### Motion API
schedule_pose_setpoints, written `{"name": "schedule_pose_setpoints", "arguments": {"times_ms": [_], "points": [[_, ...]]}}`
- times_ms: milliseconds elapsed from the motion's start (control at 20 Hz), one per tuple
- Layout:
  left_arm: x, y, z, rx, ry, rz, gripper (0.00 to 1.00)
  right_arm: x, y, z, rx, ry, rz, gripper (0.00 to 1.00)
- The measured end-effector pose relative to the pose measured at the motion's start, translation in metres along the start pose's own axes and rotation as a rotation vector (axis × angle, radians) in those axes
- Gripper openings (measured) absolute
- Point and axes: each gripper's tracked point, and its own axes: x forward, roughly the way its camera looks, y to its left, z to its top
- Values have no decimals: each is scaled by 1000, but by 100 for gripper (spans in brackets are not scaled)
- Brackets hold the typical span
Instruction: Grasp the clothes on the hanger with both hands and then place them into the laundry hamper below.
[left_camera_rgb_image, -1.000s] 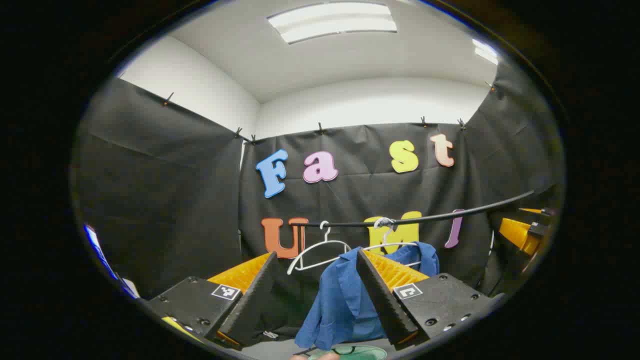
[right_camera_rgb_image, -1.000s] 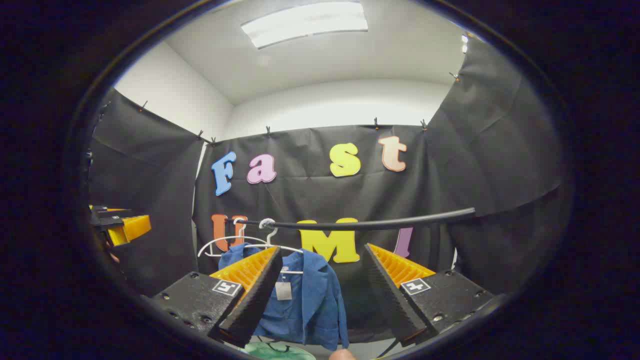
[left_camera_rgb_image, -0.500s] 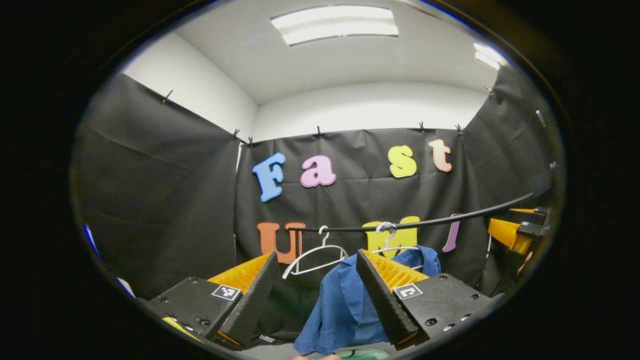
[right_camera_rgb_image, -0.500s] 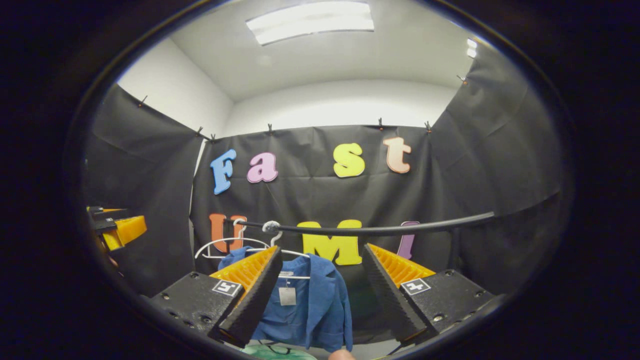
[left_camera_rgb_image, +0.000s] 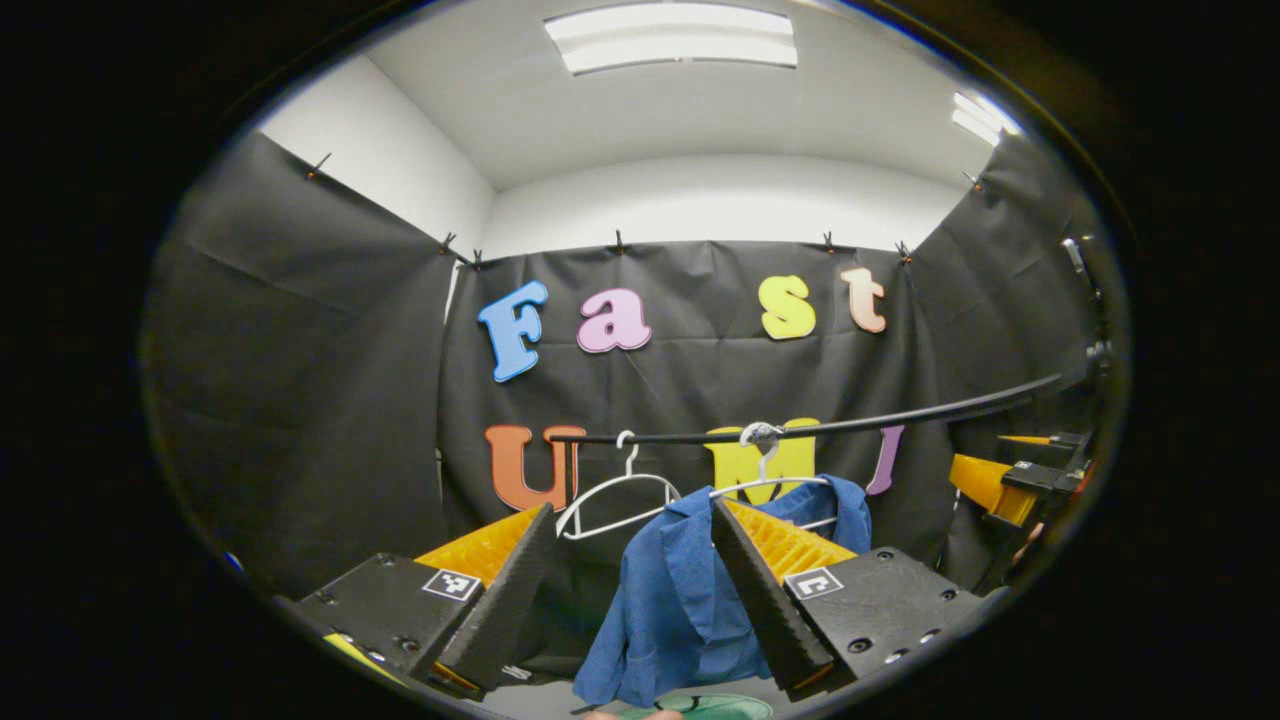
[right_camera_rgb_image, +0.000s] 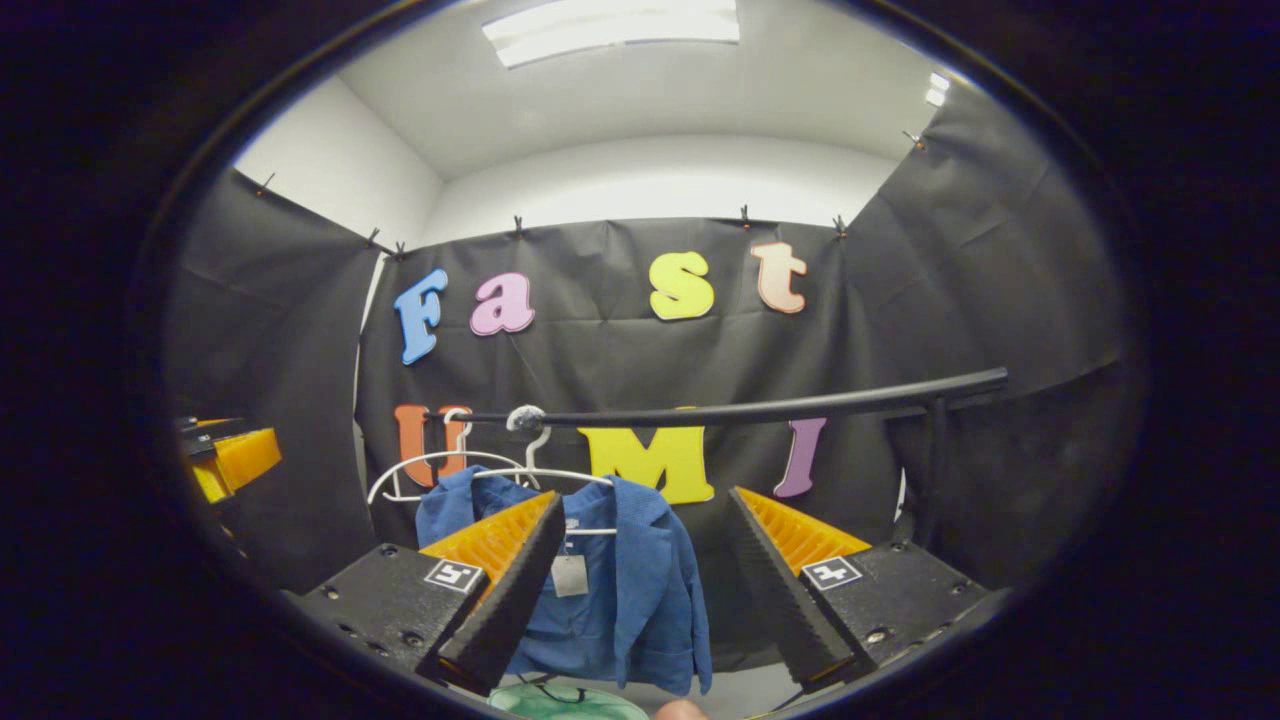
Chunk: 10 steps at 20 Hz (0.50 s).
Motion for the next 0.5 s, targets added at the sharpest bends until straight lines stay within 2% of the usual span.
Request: {"name": "schedule_pose_setpoints", "arguments": {"times_ms": [150, 200, 250, 500], "points": [[17, 0, -21, -6, 31, -27, 100, 11, 6, -18, -8, 32, -46, 100], [22, -1, -30, -16, 44, -41, 95, 14, 7, -25, -14, 40, -62, 100], [26, -3, -38, -22, 60, -57, 100, 19, 9, -30, -22, 46, -75, 100], [63, -21, -88, -30, 136, -99, 100, 47, 15, -68, -72, 113, -103, 100]]}}
